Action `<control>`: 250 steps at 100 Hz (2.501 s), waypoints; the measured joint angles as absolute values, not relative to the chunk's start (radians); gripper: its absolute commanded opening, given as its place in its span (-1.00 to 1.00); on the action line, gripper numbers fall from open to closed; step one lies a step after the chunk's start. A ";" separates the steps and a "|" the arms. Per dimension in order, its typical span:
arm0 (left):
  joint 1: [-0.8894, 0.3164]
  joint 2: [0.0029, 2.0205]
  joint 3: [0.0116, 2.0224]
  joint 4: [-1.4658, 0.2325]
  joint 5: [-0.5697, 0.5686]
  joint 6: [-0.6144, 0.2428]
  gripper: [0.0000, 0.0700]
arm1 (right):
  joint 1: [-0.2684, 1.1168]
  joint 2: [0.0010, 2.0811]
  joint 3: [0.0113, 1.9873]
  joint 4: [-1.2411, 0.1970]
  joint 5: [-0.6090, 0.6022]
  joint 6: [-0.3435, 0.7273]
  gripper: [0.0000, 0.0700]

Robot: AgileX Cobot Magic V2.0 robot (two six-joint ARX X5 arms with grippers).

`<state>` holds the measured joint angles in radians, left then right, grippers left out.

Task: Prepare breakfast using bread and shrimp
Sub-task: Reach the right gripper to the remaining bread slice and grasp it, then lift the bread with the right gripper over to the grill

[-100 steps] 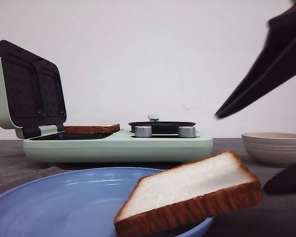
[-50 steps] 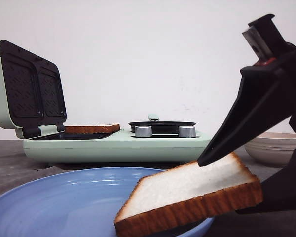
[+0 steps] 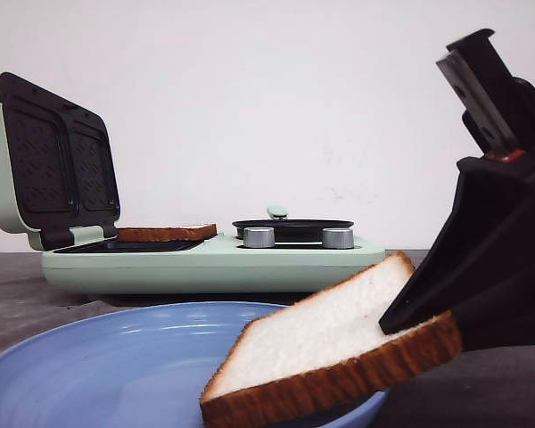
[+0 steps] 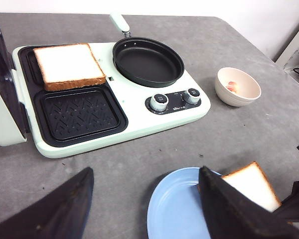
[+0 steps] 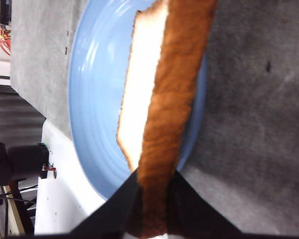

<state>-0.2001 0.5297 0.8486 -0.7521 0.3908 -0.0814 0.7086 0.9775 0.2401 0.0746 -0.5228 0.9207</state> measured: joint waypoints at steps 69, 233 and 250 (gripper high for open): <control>-0.200 0.530 0.849 -0.743 0.391 -0.081 0.02 | 0.672 0.978 0.383 0.144 -0.613 0.913 -1.00; -0.200 0.530 0.849 -0.721 0.391 -0.082 0.02 | 0.599 1.996 1.391 0.139 -0.823 0.900 -1.00; -0.200 0.530 0.849 -0.721 0.391 -0.082 0.02 | 0.622 2.007 1.391 0.139 -0.759 0.909 -1.00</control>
<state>-0.2001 0.5297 0.8486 -0.7212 0.3908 -0.0818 0.6220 2.0068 1.3907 0.1387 -0.7593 0.9089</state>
